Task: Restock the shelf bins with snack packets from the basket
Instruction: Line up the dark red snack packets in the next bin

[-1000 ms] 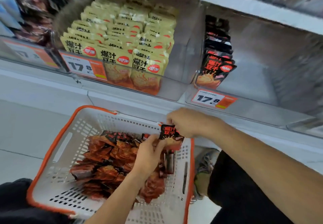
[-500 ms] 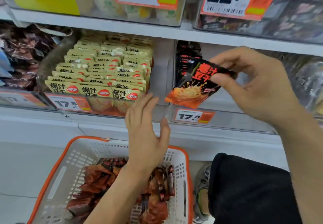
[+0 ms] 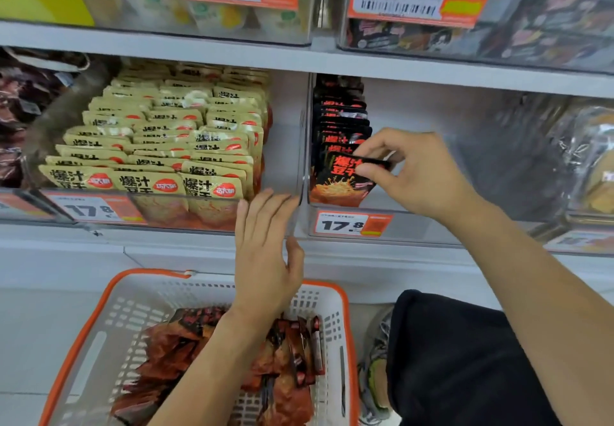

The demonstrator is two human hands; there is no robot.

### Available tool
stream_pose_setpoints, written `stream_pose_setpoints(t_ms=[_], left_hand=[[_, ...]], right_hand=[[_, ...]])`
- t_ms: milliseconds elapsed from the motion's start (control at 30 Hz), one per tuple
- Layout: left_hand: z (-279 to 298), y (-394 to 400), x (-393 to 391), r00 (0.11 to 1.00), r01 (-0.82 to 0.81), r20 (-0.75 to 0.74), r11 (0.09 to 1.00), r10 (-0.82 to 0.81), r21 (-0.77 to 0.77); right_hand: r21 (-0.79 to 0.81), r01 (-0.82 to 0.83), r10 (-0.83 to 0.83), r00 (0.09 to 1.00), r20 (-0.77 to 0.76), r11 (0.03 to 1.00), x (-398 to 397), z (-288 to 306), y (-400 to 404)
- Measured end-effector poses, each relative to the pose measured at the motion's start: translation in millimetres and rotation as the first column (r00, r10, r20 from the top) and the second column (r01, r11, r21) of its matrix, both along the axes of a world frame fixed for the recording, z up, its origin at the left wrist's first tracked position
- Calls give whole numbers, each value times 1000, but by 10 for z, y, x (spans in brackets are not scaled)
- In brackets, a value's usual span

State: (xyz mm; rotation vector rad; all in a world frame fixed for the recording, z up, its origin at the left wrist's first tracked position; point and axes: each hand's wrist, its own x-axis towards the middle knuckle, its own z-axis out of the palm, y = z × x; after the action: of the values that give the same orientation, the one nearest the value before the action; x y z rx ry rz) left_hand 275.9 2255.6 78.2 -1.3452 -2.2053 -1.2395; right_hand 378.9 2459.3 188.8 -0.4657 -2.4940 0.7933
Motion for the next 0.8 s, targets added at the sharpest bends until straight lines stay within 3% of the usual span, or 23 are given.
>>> stream_pose_setpoints(t_ms=[167,367,800], left_hand=[[5,-8,16,1000,5,19,1000,-5,16],[-4,-37,-12,1000,27,8,1000,-27,-15],[10,-38,8,999,20,25,1000,-20,-3]], right_hand=[[74,-41,38,999,32,996,-132,-178,13],[292,38,-37,999,-9,956,-191,-252,69],[251,77,-80,997,2,965,-118,-215,67]])
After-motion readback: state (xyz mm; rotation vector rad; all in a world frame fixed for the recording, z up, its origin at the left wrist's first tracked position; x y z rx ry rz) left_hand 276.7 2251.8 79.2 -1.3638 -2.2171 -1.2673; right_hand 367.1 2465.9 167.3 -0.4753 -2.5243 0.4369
